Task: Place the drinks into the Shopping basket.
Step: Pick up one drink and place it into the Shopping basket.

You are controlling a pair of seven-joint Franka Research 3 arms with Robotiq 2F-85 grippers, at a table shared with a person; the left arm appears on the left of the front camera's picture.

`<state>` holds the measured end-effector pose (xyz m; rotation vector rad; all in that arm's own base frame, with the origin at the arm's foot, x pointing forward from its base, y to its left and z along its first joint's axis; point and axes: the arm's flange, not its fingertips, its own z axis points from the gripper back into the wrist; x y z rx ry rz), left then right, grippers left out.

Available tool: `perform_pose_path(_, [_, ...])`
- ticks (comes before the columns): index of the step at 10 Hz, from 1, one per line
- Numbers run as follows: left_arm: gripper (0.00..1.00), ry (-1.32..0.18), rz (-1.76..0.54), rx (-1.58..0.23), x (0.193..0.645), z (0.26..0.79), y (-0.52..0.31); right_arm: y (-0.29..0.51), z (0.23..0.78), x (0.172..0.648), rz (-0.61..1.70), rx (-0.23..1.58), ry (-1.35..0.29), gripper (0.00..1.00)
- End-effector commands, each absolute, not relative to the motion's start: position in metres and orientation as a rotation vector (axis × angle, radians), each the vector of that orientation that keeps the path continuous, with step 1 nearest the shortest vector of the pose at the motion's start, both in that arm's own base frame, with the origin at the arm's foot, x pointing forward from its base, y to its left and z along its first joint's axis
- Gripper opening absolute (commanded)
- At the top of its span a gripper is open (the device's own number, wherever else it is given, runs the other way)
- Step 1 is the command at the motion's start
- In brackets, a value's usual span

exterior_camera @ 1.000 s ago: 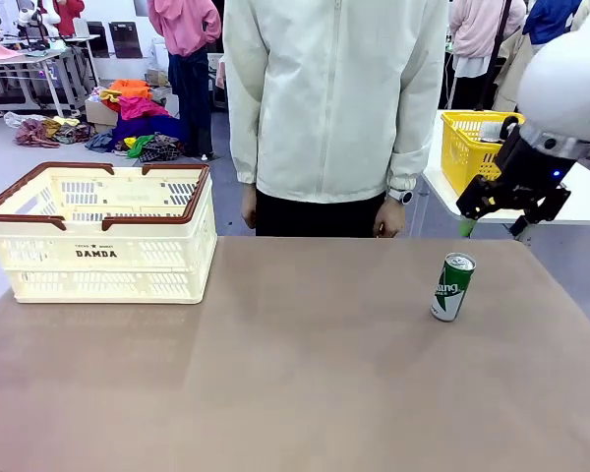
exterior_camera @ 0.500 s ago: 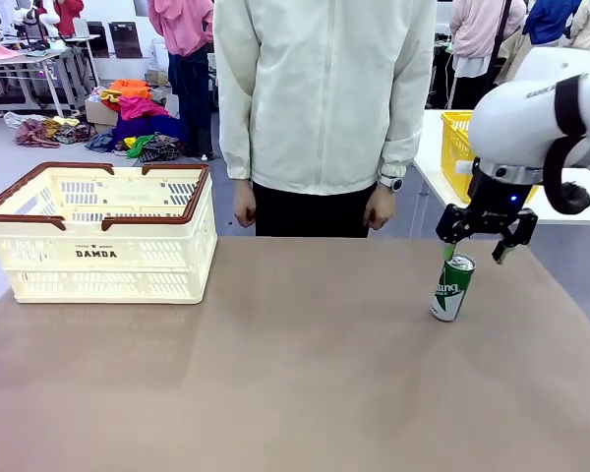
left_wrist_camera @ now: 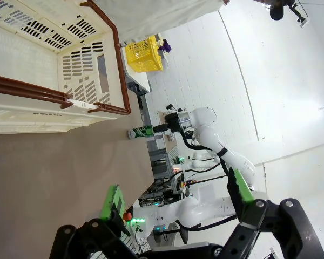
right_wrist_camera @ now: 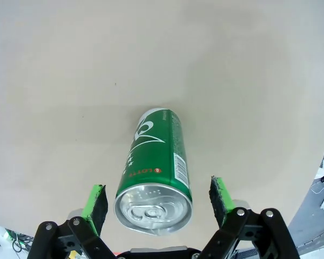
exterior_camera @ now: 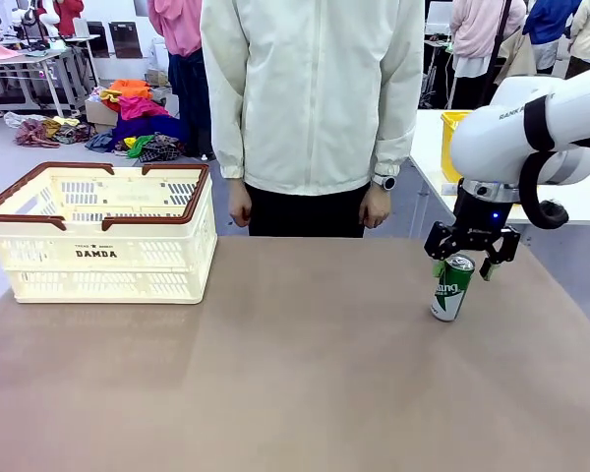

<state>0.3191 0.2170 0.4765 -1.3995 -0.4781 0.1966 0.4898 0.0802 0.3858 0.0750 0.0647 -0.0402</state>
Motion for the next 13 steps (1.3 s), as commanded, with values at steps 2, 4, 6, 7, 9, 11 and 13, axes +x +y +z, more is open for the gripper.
perform_pose_path(2, [1.0, -0.473, 0.204, -1.419, 0.318, 0.481, 0.217, 0.093, 0.388, 0.494, -0.06, 0.064, 0.068, 1.0])
perform_pose_path(4, [1.0, -0.473, 0.204, -1.419, 0.318, 0.481, 0.217, 0.098, 0.382, 0.494, -0.043, 0.045, 0.061, 0.0])
perform_pose_path(6, [1.0, -0.473, 0.204, -1.419, 0.318, 0.481, 0.217, 0.098, 0.375, 0.496, -0.043, 0.027, 0.053, 0.0])
perform_pose_path(7, [1.0, -0.473, 0.204, -1.419, 0.318, 0.481, 0.217, 0.097, 0.373, 0.496, -0.045, 0.026, 0.049, 0.0])
perform_pose_path(9, [1.0, -0.473, 0.204, -1.419, 0.318, 0.481, 0.217, 0.095, 0.372, 0.496, -0.047, 0.038, 0.06, 0.0])
perform_pose_path(11, [1.0, -0.473, 0.204, -1.419, 0.318, 0.481, 0.217, 0.094, 0.371, 0.497, -0.04, 0.046, 0.068, 0.0])
perform_pose_path(13, [1.0, -0.473, 0.204, -1.419, 0.318, 0.481, 0.217, 0.09, 0.386, 0.493, 0.007, 0.077, 0.052, 0.0])
